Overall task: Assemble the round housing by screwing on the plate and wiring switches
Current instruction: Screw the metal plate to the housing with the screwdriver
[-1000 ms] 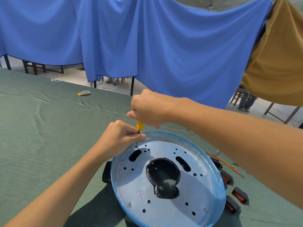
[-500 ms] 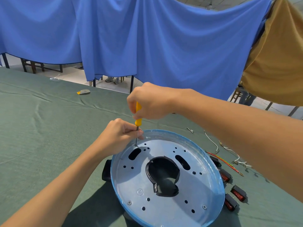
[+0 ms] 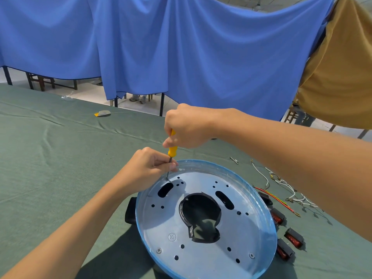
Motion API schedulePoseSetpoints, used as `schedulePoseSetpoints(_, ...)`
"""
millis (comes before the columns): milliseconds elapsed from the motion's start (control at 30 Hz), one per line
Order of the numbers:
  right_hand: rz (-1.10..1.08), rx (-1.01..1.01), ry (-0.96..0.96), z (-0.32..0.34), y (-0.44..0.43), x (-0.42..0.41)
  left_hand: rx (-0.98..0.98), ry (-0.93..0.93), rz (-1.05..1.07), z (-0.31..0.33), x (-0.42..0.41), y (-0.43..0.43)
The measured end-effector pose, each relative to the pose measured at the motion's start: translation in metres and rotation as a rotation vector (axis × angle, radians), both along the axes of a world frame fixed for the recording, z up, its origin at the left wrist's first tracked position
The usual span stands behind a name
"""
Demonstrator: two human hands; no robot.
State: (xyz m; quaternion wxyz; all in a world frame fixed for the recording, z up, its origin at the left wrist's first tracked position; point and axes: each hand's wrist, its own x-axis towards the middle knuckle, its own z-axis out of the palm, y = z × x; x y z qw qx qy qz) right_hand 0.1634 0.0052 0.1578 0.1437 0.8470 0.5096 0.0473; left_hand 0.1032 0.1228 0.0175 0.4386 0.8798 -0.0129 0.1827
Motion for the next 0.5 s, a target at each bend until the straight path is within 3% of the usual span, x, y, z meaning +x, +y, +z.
schedulePoseSetpoints(200, -0.030, -0.059, 0.081, 0.004, 0.005, -0.003, -0.005, -0.052, 0.085, -0.002, 0.003, 0.000)
schedulePoseSetpoints(333, 0.105, -0.150, -0.009, 0.002, 0.009, -0.008, -0.037, -0.026, 0.011, -0.002, 0.002, 0.001)
schedulePoseSetpoints(500, 0.152, -0.217, -0.081, -0.003, 0.019, -0.012, -0.221, -0.014, -0.001, -0.002, 0.000, 0.004)
